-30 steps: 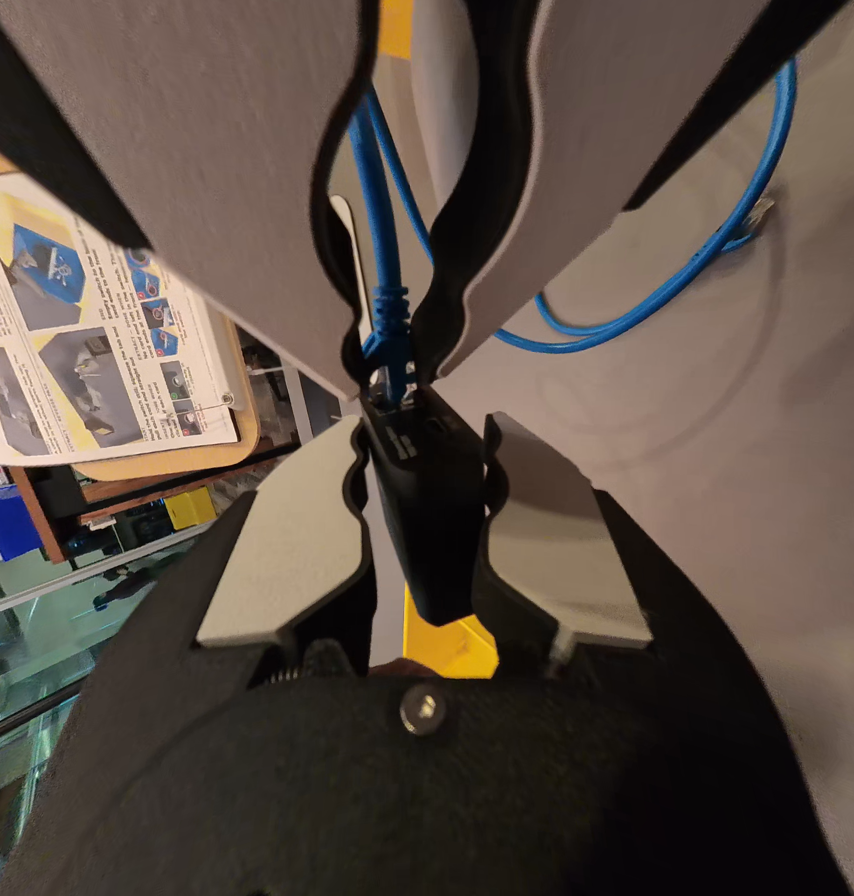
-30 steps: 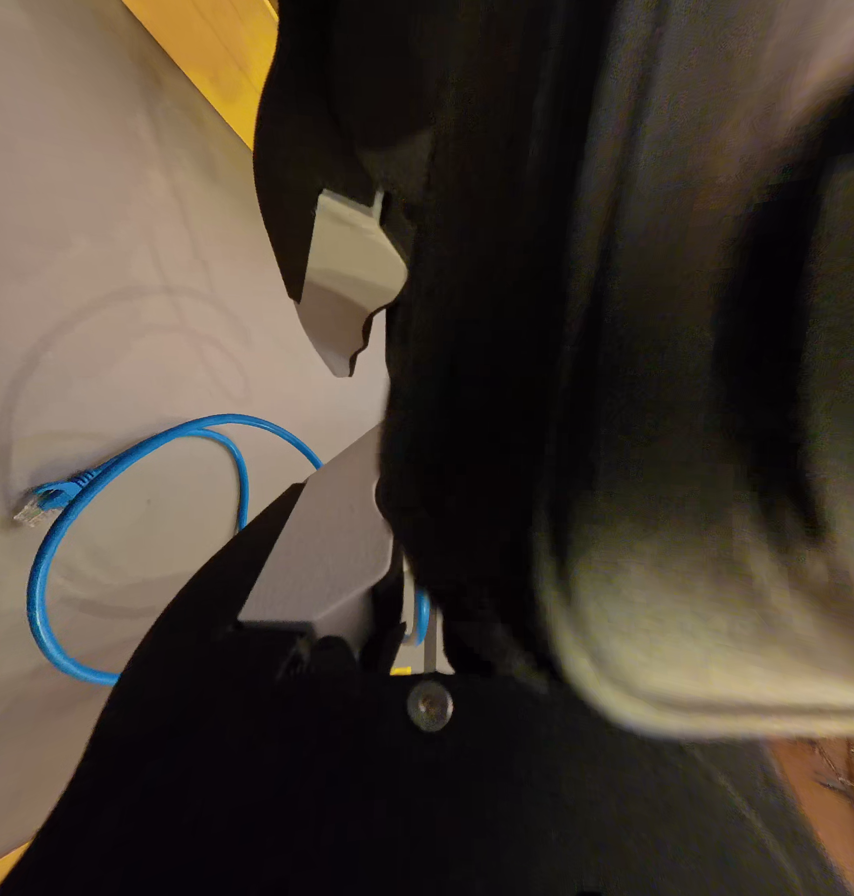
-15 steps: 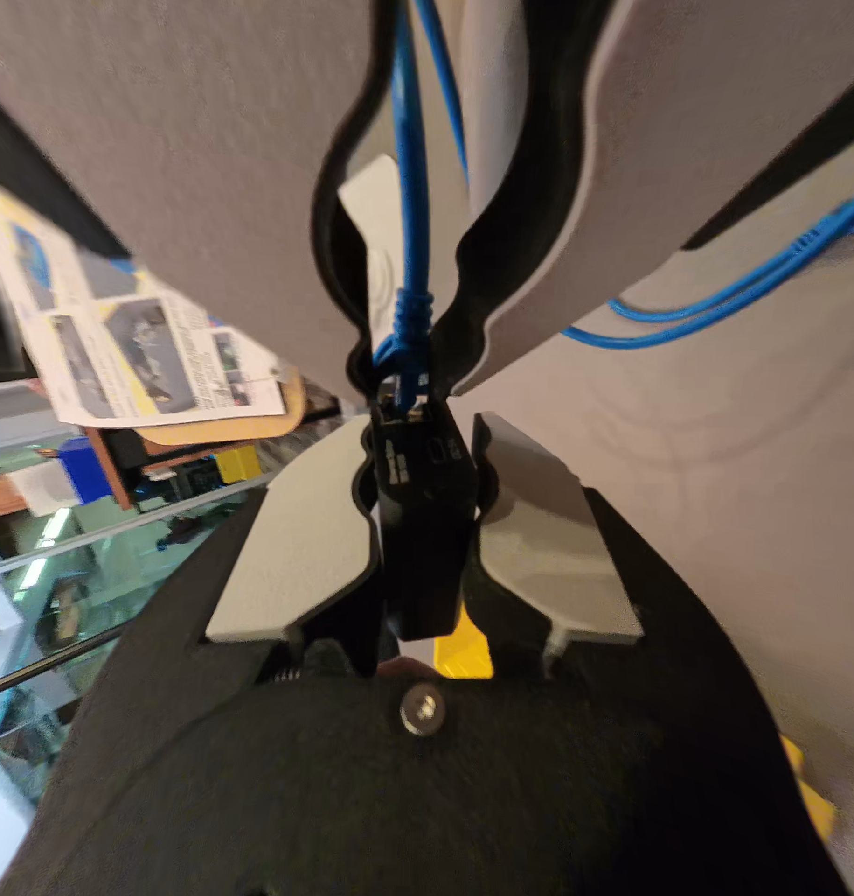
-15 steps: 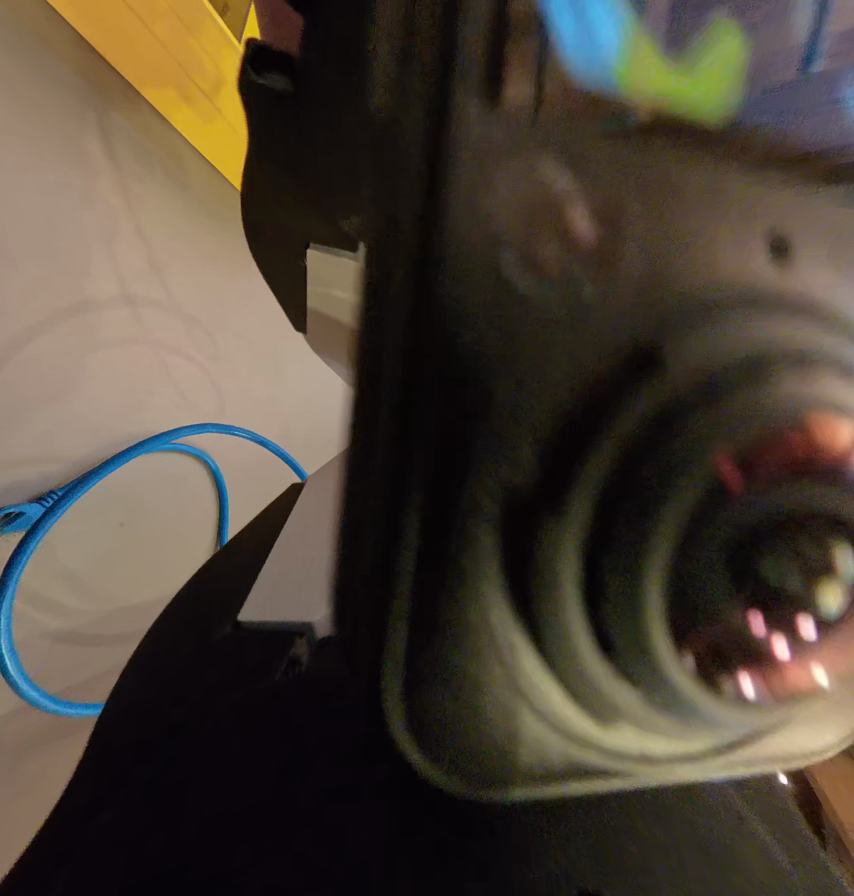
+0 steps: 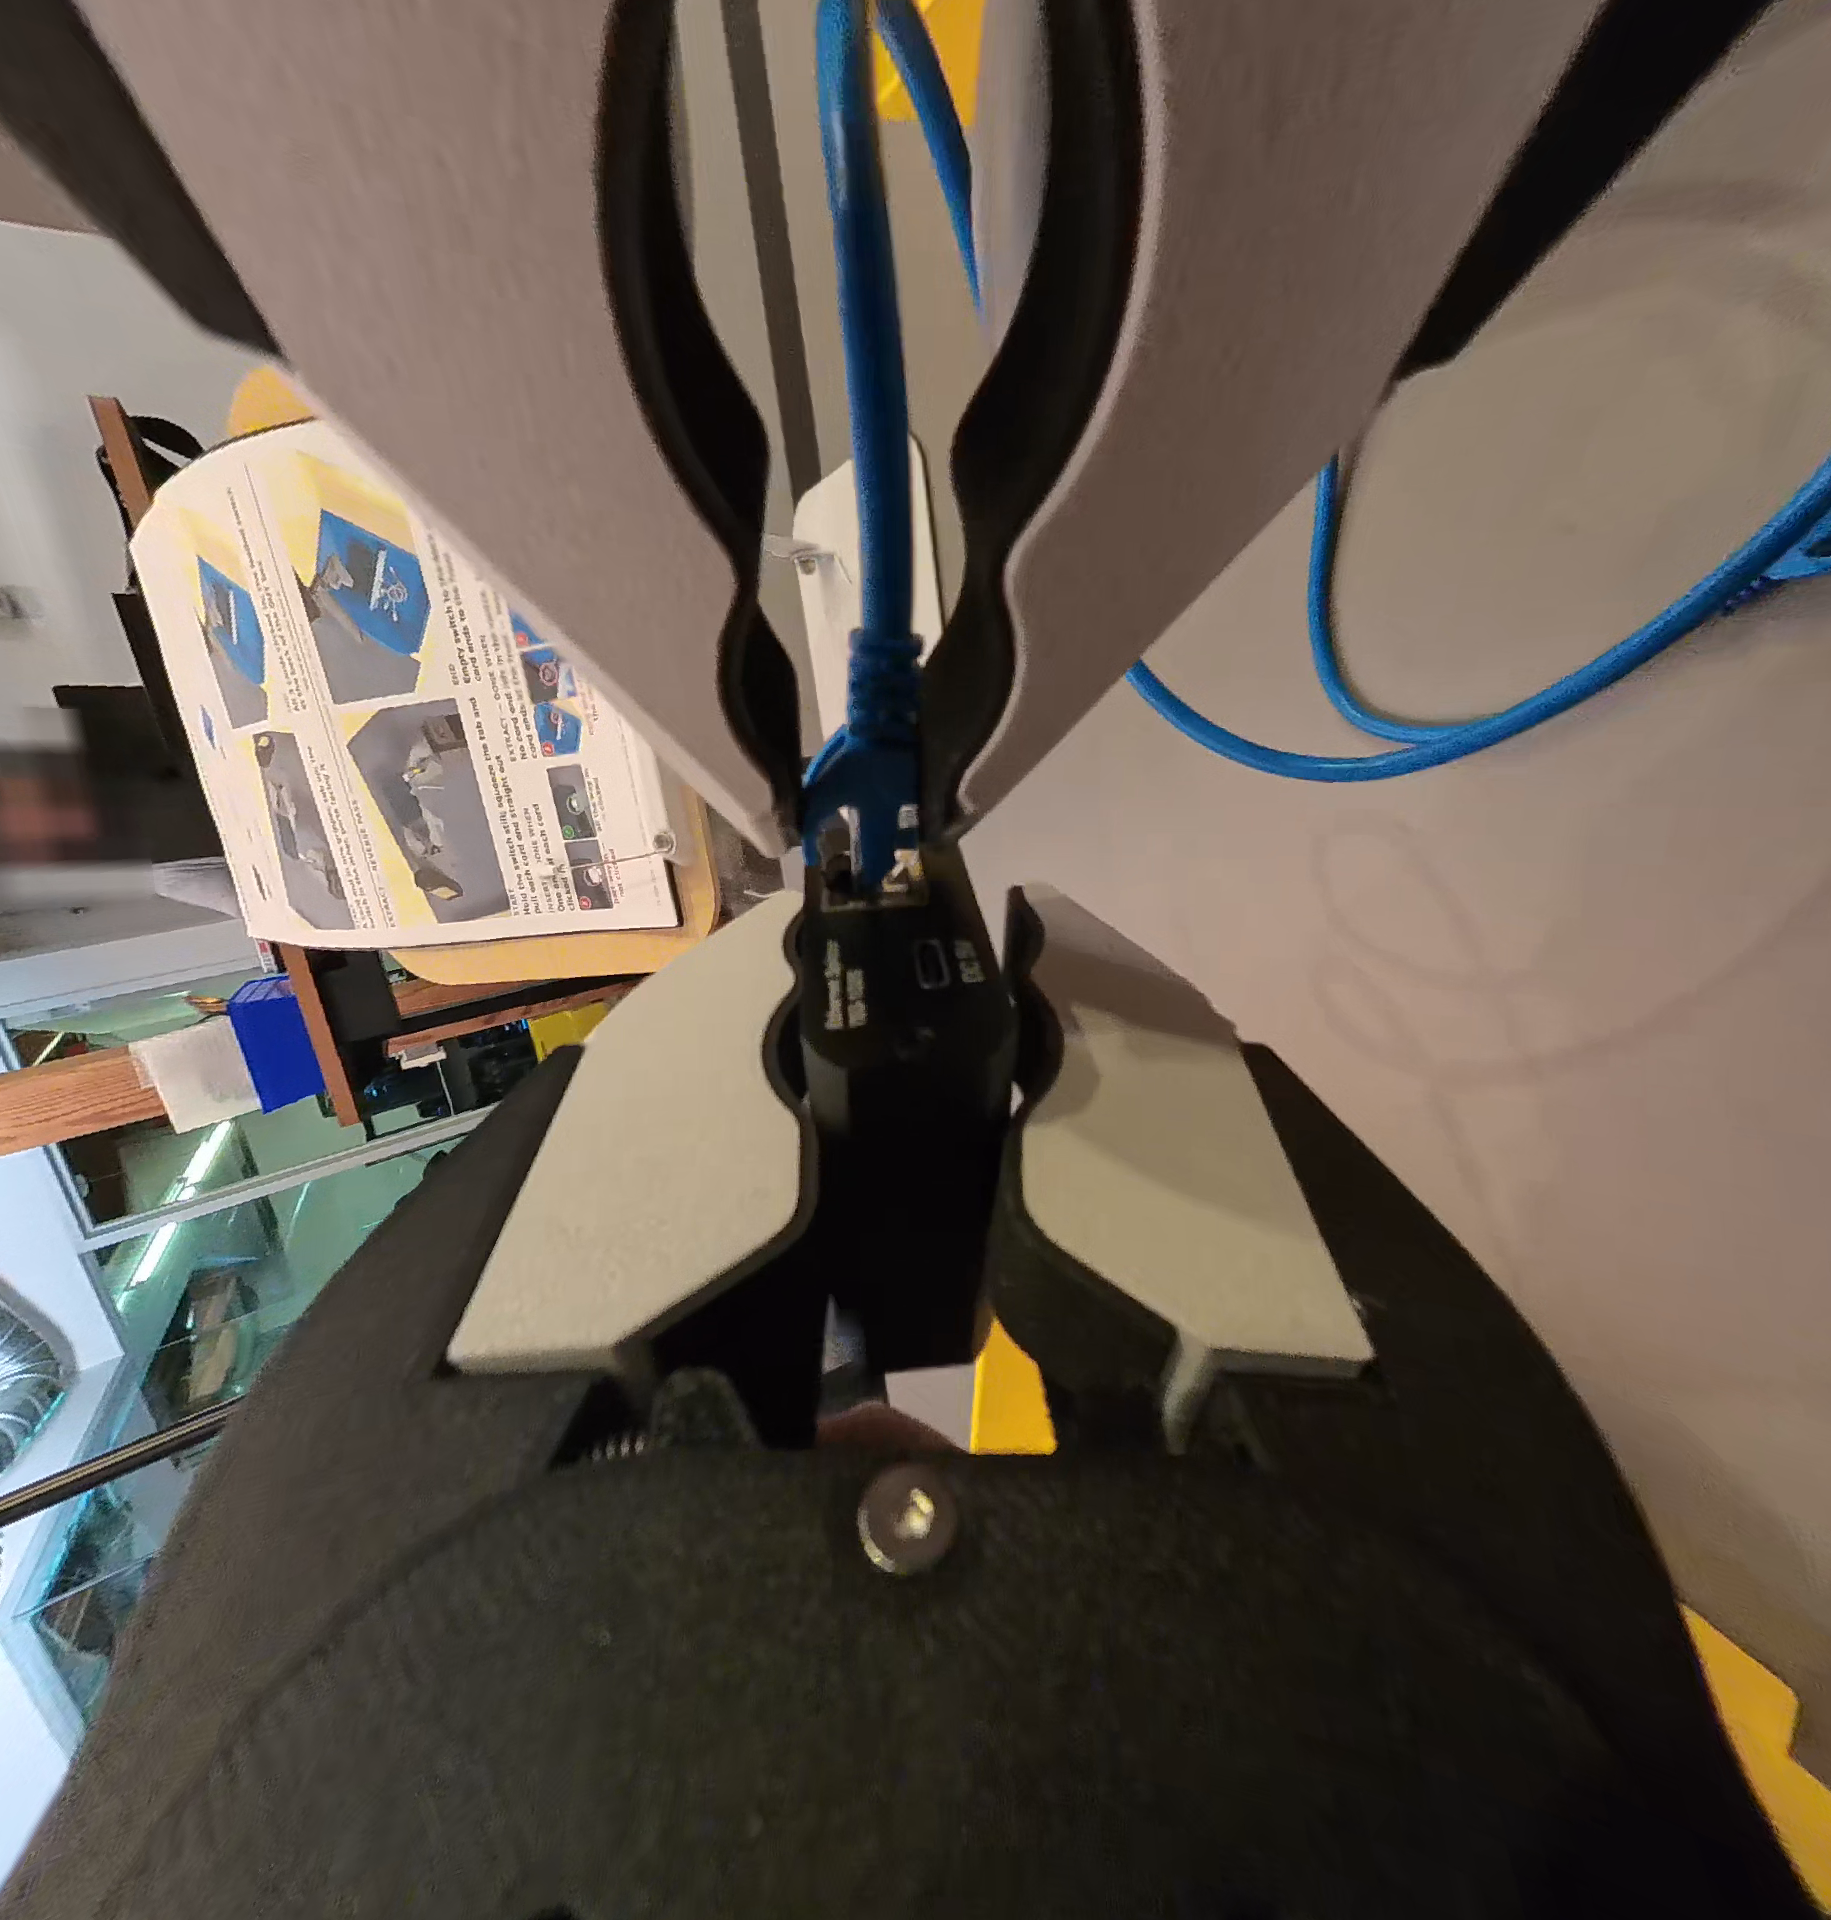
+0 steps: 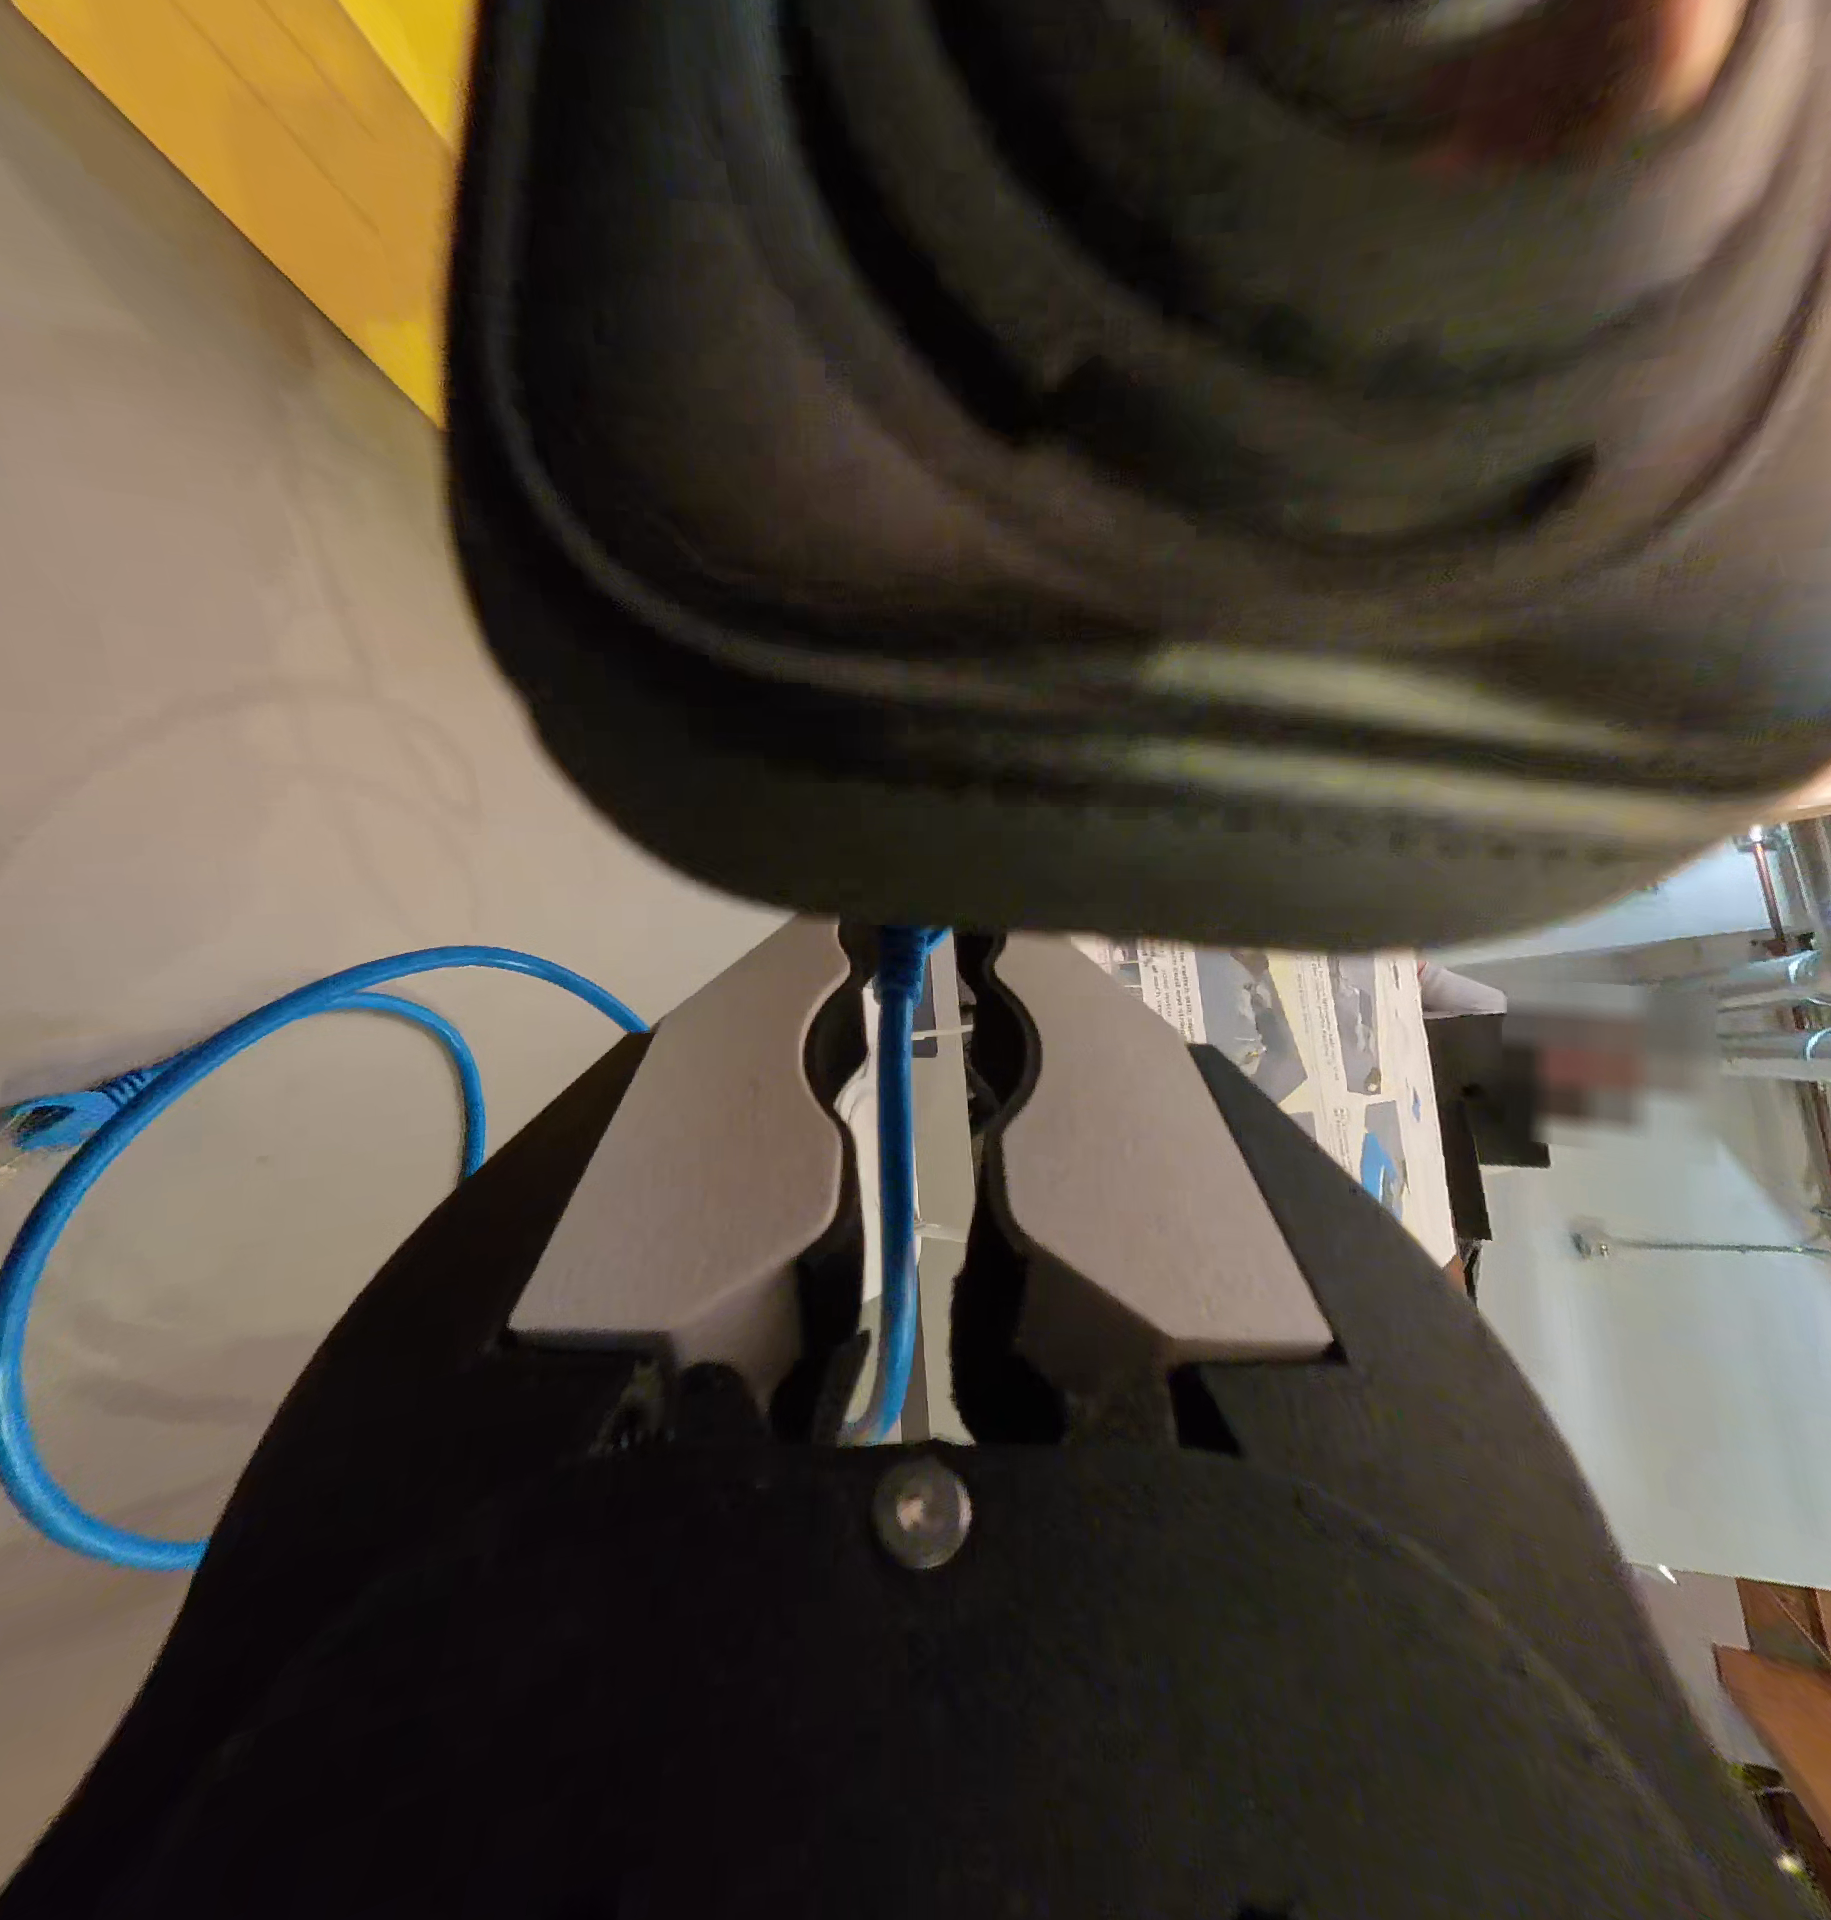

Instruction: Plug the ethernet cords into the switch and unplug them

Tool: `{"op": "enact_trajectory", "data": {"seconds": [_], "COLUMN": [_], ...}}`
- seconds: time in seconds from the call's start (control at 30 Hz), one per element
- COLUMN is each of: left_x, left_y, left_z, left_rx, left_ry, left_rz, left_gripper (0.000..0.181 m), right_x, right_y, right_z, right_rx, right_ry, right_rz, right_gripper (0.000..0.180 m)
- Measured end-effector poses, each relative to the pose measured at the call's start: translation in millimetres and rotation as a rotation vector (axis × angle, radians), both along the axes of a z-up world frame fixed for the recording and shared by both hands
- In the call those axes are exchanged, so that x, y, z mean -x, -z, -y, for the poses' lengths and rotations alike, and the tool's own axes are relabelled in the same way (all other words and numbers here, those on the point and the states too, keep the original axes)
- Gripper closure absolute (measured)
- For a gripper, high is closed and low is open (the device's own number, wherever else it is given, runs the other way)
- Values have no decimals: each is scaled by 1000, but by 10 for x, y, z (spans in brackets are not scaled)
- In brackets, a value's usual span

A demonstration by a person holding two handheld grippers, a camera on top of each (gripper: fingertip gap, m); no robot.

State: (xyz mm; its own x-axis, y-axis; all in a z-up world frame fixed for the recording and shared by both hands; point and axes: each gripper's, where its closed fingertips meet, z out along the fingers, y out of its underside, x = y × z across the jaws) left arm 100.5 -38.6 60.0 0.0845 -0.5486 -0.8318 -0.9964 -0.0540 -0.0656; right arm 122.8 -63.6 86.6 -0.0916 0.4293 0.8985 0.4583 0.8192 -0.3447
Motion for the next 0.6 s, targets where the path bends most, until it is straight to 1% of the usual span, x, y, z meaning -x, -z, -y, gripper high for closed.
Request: {"op": "enact_trajectory", "data": {"seconds": [0.07,0.23,0.3,0.37,0.43,0.5,0.6], "left_x": [-2,10,9,-6,3,28,69], "left_y": [7,18,-11,-7,-11,8,-3], "left_z": [-4,0,-13,-6,-9,-8,1], "left_rx": [-14,-41,-72,-65,-77,-61,-73], "left_ry": [2,3,16,35,60,66,97], "left_rz": [-17,-24,-17,-4,-3,46,68], "left_gripper": [145,146,147,147,147,147,146], "right_x": [-5,0,-3,-11,-34,-81,-172], "right_y": [-17,13,-18,-29,-85,-163,-253], "right_z": [6,25,38,51,85,85,115], "right_rx": [0,15,78,113,183,271,323], "right_ry": [1,-9,-34,-57,-99,-132,-195], "right_rz": [-5,-8,-35,-45,-70,-93,-85], "right_gripper": [168,168,166,164,154,145,148]}}
